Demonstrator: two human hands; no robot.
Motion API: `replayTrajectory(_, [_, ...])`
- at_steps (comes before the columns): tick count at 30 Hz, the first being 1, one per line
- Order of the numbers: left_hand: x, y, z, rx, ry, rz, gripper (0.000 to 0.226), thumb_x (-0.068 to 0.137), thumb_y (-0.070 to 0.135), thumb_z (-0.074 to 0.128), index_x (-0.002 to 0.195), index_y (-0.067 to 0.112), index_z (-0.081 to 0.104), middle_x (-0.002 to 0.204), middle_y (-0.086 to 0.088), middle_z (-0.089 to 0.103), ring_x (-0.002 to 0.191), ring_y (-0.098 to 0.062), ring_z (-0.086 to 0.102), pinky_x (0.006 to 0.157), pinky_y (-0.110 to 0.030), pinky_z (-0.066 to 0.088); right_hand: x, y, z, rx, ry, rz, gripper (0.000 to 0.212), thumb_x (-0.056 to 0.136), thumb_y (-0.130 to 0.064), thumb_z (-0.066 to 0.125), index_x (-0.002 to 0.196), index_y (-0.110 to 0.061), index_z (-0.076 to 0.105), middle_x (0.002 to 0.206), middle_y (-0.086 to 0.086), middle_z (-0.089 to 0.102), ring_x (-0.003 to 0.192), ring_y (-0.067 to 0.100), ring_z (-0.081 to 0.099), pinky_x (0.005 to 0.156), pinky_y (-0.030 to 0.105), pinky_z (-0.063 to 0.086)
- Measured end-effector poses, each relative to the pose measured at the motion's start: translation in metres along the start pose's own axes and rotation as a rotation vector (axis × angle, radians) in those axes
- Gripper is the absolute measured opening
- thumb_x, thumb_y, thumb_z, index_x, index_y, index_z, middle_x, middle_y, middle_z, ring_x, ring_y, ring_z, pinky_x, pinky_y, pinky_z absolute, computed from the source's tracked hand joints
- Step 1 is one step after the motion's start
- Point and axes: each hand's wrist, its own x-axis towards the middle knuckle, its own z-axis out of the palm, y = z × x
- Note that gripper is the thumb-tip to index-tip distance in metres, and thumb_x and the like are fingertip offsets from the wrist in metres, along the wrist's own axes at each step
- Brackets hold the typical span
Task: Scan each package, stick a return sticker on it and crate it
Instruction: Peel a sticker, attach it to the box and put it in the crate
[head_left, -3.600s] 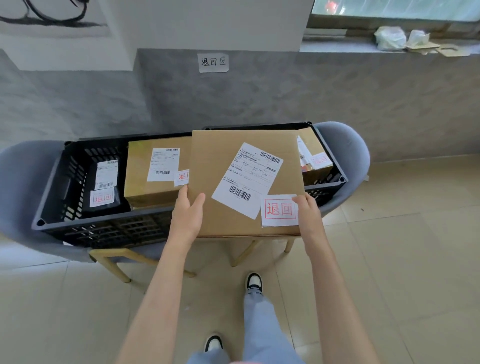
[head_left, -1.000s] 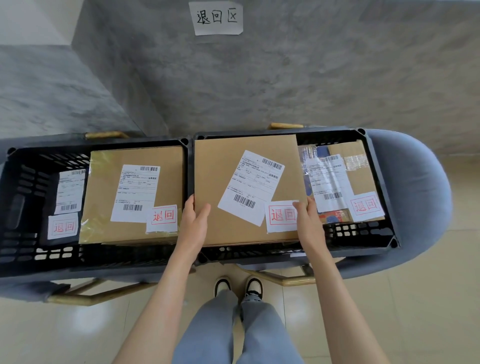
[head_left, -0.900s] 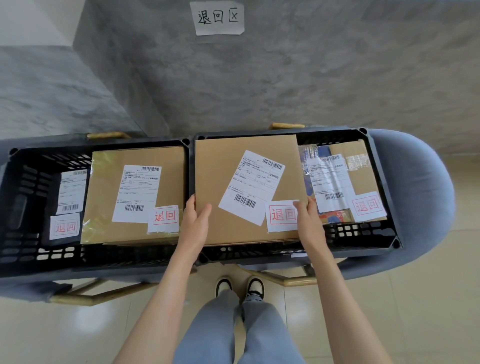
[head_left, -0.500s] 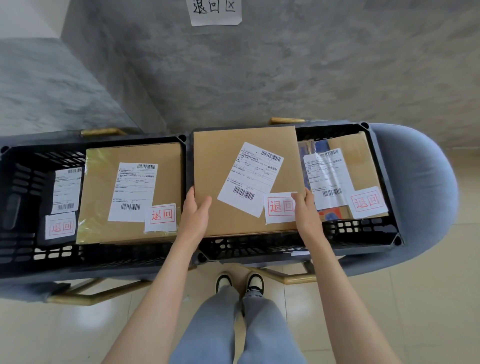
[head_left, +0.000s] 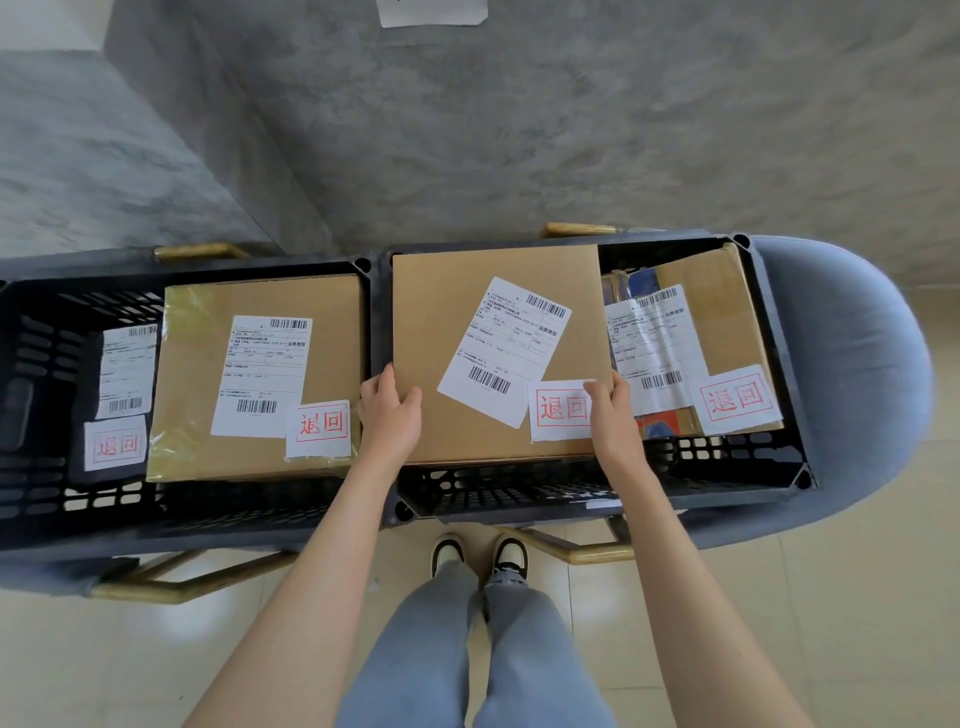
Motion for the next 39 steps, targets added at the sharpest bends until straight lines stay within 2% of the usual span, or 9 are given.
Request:
replayTrajectory(5, [0.005,0.001,0.002,0.037,0.024,-0.013,0.052,0.1,0.02,0.038,0.15,0.014,0.022,0.148,-0.005,0.024,0.137,-0.022,0.026,0.109,-0.038,0.029,0.005,0.005,0.001,0.008,-0.002,0.005,0.048,0.099,-0.034,0.038,0.144,-0.022,0.026,0.121,-0.004,0.045,0.105,0.013,0.042,0.084,0.032,0.031])
replayTrajectory(8, [0.005,0.002,0.002,0.028,0.018,-0.015,0.053,0.1,0.021,0.038,0.15,0.014,0.021,0.148,-0.004,0.023,0.138,-0.022,0.025,0.11,-0.039,0.028,0.005,0.005,0.0,0.021,-0.004,0.006,0.047,0.1,-0.034,0.037,0.144,-0.022,0.026,0.119,-0.004,0.044,0.105,0.013,0.04,0.083,0.031,0.03])
replayTrajectory(13, [0.005,0.002,-0.001,-0.003,-0.012,-0.024,0.054,0.1,0.024,0.039,0.151,0.017,0.022,0.151,-0.005,0.022,0.139,-0.024,0.025,0.112,-0.049,0.028,0.002,0.002,-0.005,0.037,-0.006,0.002,0.045,0.101,-0.036,0.036,0.143,-0.023,0.029,0.112,-0.004,0.046,0.092,0.008,0.042,0.068,0.024,0.033])
replayTrajectory(16, [0.003,0.002,-0.002,-0.029,-0.016,-0.024,0.054,0.1,0.023,0.04,0.15,0.017,0.021,0.15,-0.006,0.025,0.138,-0.023,0.028,0.112,-0.045,0.028,0.001,0.004,-0.004,0.04,-0.011,-0.014,0.049,0.1,-0.038,0.037,0.146,-0.023,0.028,0.127,-0.001,0.048,0.102,0.009,0.042,0.08,0.028,0.031])
replayTrajectory(20, [-0.001,0.004,0.003,-0.034,-0.03,-0.014,0.052,0.1,0.023,0.04,0.149,0.016,0.025,0.151,-0.006,0.025,0.137,-0.022,0.031,0.111,-0.038,0.028,-0.001,0.005,-0.004,0.031,-0.034,-0.032,0.054,0.101,-0.037,0.038,0.15,-0.023,0.02,0.145,0.002,0.039,0.111,0.008,0.034,0.087,0.029,0.03])
replayTrajectory(28, [-0.008,-0.002,0.007,-0.022,-0.036,-0.021,0.053,0.1,0.024,0.041,0.15,0.015,0.024,0.153,-0.006,0.023,0.137,-0.022,0.031,0.109,-0.036,0.027,-0.002,0.007,-0.004,0.045,-0.05,-0.041,0.056,0.1,-0.037,0.038,0.151,-0.024,0.017,0.148,0.003,0.036,0.12,0.011,0.037,0.089,0.03,0.029])
replayTrajectory(31, [-0.009,-0.002,0.005,-0.045,-0.025,-0.02,0.053,0.1,0.024,0.042,0.149,0.015,0.025,0.152,-0.006,0.024,0.136,-0.022,0.033,0.111,-0.038,0.029,-0.003,0.01,-0.006,0.021,-0.047,-0.029,0.059,0.1,-0.038,0.039,0.152,-0.023,0.014,0.154,0.002,0.028,0.138,0.02,0.03,0.097,0.031,0.029])
replayTrajectory(34, [-0.013,0.0,0.004,-0.064,-0.017,-0.01,0.054,0.099,0.024,0.043,0.149,0.015,0.024,0.151,-0.006,0.026,0.134,-0.022,0.035,0.11,-0.038,0.03,-0.006,0.011,-0.009,0.018,-0.05,-0.036,0.062,0.099,-0.038,0.04,0.152,-0.024,0.012,0.157,0.001,0.023,0.142,0.022,0.024,0.108,0.038,0.027])
replayTrajectory(39, [-0.021,0.004,0.003,-0.095,-0.021,0.014,0.057,0.098,0.024,0.047,0.149,0.017,0.024,0.151,-0.005,0.028,0.134,-0.02,0.035,0.106,-0.036,0.03,-0.011,0.008,-0.015,0.042,-0.058,-0.063,0.063,0.097,-0.038,0.043,0.152,-0.025,0.016,0.152,0.001,0.032,0.139,0.022,0.031,0.1,0.034,0.03])
